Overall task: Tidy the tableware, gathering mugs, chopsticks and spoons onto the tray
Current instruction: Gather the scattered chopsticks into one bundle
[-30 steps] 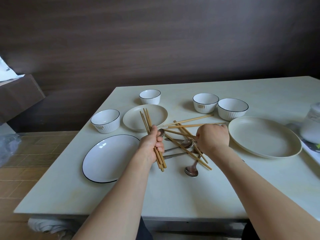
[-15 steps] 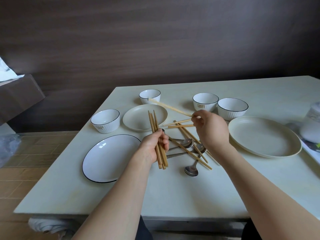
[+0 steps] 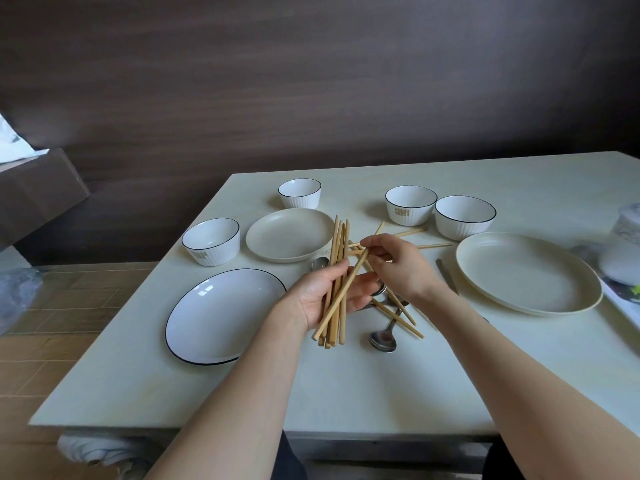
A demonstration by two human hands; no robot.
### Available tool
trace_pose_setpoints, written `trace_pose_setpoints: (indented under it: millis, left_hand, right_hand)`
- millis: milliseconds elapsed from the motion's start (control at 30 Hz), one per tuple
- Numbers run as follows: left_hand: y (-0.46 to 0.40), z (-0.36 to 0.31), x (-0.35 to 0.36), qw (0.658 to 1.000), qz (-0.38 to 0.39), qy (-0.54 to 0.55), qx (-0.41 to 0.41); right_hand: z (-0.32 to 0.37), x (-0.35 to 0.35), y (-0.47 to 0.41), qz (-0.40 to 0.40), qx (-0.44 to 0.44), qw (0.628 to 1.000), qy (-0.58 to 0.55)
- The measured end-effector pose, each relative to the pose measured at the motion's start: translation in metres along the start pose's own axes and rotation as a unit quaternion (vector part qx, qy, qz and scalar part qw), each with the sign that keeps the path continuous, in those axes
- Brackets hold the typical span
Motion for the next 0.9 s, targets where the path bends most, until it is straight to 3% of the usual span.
trace_pose_setpoints:
  millis: [233,333,433,600,900]
  left_hand:
    - [-0.001,0.004,0.000,0.999,-0.003,-0.043,-0.018]
    - [-0.006,0.004,-0.006,0.999,-0.003,-0.028,-0.019]
    - [-0.011,0.004,-0.013,1.000,-0.023,-0.003,-0.010]
    - [-0.014,0.005,-0.021,0.998,-0.051,0.025,-0.008]
    - [-0.018,0.005,-0.034,0.994,-0.095,0.043,-0.015]
  right_hand:
    - [-0.008,0.011,-0.002,0.062,0.027,0.997,-0.048]
    - [-0.018,-0.007,-0.013,-0.016,0.037,0.999,0.011]
    - [-0.036,-0.034,-0.016,-0.093,0.104,0.983,0.118]
    - [-0.048,-0.039,-0.007,-0.053,0.153,0.943,0.291]
    - [-0.052,-0.024,-0.006,-0.023,0.129,0.915,0.382]
Point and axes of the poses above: each hand's wrist, its own y-axis away from the middle knuckle, its own x-axis out of the palm, z = x × y, the point moved 6 cm from there along -y, towards the middle knuckle, and after that the axes turned 8 degrees about -y, right-handed, at the moved point
